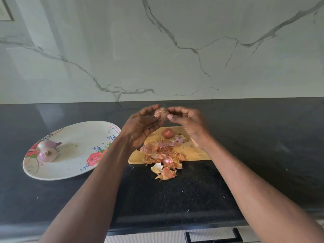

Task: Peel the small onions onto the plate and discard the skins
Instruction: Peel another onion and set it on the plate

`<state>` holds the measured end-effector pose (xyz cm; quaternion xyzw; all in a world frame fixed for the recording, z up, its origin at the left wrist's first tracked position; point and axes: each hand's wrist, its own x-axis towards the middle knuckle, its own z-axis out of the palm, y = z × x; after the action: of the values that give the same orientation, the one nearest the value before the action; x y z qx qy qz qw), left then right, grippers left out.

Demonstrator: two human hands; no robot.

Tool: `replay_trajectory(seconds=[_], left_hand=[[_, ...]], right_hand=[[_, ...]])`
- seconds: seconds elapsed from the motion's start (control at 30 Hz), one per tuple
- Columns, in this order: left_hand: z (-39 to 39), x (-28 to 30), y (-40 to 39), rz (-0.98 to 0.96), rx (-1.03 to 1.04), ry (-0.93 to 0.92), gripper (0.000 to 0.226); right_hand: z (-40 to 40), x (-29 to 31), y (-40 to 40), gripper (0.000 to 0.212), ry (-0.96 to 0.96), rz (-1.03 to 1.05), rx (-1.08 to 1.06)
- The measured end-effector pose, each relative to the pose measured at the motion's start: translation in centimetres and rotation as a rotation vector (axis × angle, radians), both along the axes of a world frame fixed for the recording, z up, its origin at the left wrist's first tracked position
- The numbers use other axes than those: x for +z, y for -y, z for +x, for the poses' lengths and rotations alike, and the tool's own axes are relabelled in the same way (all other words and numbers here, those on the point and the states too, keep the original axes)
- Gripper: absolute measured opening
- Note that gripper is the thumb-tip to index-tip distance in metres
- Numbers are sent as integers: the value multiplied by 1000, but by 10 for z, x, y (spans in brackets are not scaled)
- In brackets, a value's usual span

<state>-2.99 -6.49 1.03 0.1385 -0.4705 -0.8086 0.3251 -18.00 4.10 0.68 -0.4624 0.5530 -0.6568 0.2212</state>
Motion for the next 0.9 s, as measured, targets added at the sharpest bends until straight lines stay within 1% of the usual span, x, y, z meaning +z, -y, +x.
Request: replay_trajectory(seconds=[0.07, 0.2, 0.3, 0.4, 0.43, 0.5, 0.57, 0.6, 0.67, 0.77, 0.9], left_hand=[[0, 0, 0, -34, 16, 31, 30], [2, 1, -4, -16, -6, 21, 31], [3, 1, -7, -33, -23, 41, 32], [4, -2, -10, -59, 5, 78, 32], [4, -2, -11, -61, 30, 84, 29], [5, -3, -15, -78, 97, 95, 17], [6, -5, -21, -165, 152, 121, 14], [7, -6, -26, -218, 169, 130, 15], [9, -8, -31, -284, 193, 139, 17], [12, -11, -31, -323, 222, 145, 22], [13, -11, -28, -295, 198, 160, 22]], right_hand=[[-1, 0, 0, 25, 0, -21, -2], [-1, 0, -1, 24, 7, -34, -15], [1, -2, -2, 18, 30, -27, -28], [4, -6, -6, 13, 46, -22, -25], [5, -7, -7, 14, 39, -10, -24], [9, -8, -11, 25, 5, 21, -26], [13, -10, -13, 36, -88, 40, -66], [15, -12, -14, 38, -141, 46, -88], [17, -14, -14, 39, -210, 50, -110], [16, -14, -13, 39, -263, 63, -112], [18, -11, -14, 31, -173, 78, -77]])
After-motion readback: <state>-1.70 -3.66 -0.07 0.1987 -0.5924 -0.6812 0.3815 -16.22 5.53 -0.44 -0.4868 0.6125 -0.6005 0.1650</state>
